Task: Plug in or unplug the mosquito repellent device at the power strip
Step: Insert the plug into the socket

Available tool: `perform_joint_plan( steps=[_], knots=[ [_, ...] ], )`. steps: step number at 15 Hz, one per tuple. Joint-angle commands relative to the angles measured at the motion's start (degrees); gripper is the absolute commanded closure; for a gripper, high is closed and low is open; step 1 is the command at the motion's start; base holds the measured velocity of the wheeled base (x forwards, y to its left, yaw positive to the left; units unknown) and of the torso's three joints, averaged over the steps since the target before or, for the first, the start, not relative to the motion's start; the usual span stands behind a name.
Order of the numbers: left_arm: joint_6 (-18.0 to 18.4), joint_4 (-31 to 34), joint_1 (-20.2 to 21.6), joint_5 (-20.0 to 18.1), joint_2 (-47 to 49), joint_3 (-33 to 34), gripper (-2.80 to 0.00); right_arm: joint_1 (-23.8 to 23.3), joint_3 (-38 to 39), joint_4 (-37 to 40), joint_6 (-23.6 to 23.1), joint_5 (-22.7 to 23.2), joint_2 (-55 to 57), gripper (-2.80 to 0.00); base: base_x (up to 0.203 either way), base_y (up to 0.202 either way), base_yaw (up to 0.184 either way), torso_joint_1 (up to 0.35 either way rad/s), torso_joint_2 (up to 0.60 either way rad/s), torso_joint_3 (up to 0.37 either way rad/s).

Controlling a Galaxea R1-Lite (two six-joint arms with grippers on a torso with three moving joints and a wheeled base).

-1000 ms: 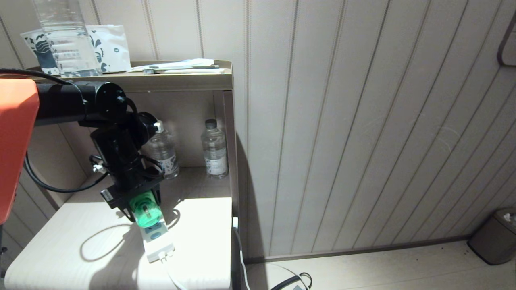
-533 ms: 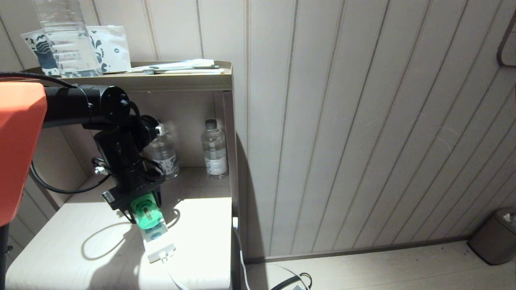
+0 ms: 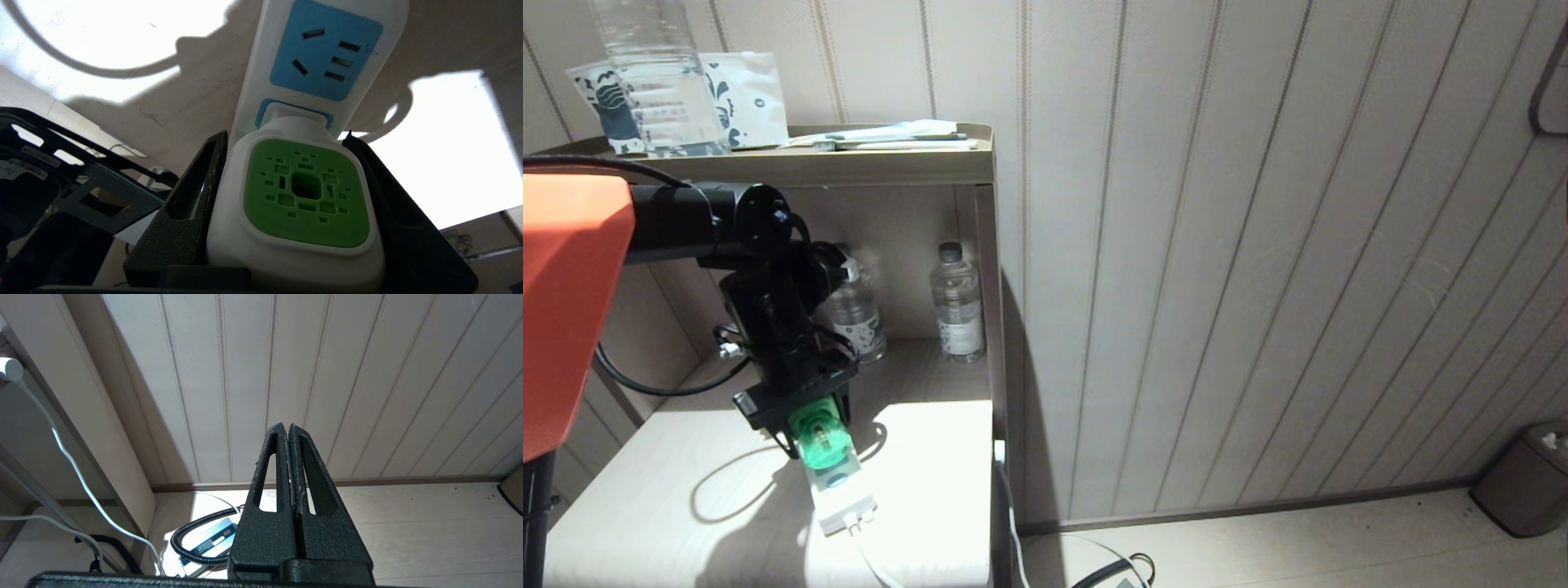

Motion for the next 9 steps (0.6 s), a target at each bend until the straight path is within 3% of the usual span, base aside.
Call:
perform_joint_plan(
  steps=[1, 9],
  knots=[
    [-0.29, 0.35, 0.01, 0.03, 0.42, 0.0, 0.0, -0.01, -0.01, 0.07, -0.02, 0.05, 0.08, 0.0, 0.0, 0.0, 0.0, 0.0, 0.0, 0.0],
    [1.82, 0.27, 0.18, -0.24, -0.19, 0.0, 0.0, -0.01, -0.01, -0.01, -0.02, -0.02, 0.08, 0.0, 0.0, 0.0, 0.0, 0.0, 0.0, 0.0]
  ],
)
